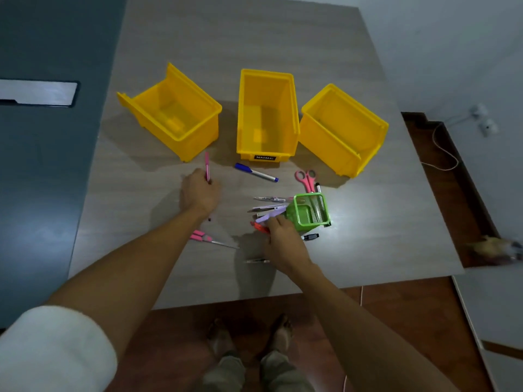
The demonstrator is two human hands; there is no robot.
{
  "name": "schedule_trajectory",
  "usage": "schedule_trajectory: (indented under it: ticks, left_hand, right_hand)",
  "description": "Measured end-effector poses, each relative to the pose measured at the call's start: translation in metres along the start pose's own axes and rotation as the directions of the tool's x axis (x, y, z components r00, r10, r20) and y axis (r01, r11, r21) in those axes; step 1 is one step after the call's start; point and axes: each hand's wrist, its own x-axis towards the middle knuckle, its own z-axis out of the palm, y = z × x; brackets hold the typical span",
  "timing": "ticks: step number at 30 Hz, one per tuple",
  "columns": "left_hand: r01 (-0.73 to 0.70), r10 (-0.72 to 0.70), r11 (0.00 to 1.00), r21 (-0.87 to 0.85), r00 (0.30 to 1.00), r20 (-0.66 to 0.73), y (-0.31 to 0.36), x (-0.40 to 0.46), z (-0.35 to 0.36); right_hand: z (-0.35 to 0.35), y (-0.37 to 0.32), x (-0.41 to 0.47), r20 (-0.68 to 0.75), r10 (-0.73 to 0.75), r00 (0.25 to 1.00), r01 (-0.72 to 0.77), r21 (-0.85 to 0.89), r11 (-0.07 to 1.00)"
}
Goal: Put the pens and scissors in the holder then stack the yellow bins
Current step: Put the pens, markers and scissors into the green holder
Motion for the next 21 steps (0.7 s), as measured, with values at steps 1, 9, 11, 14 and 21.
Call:
schedule_trajectory:
  ticks: [1, 9, 11, 14, 21]
  left_hand:
    - [-0.070, 0.070, 0.998, 0.001, 0.997, 0.016, 0.003, -0.001, 0.000]
    - [-0.278, 0.239, 0.953, 0.120, 0.934, 0.266, 0.009, -0.084, 0.016]
    - [-0.319, 0.257, 0.937, 0.141, 0.905, 0.340, 0.001, -0.102, 0.024]
    - [-0.297, 0.197, 0.934, 0.198, 0.891, 0.408, -0.005, -0.125, 0.037]
    - [-0.251, 0.151, 0.946, 0.206, 0.901, 0.406, -0.010, -0.156, 0.078]
  right_hand:
    - [-0.005, 0.006, -0.005, -0.008, 0.018, 1.000, -0.018, -0.010, 1.000]
    - [-0.027, 0.069, -0.067, -0.033, -0.015, 0.999, 0.005, -0.273, 0.962]
    - [-0.032, 0.083, -0.070, -0.018, -0.080, 0.997, 0.069, -0.349, 0.934]
    - [-0.036, 0.095, -0.067, 0.022, -0.188, 0.982, 0.180, -0.407, 0.895]
    - [-0.028, 0.116, -0.055, 0.023, -0.368, 0.930, 0.341, -0.430, 0.836]
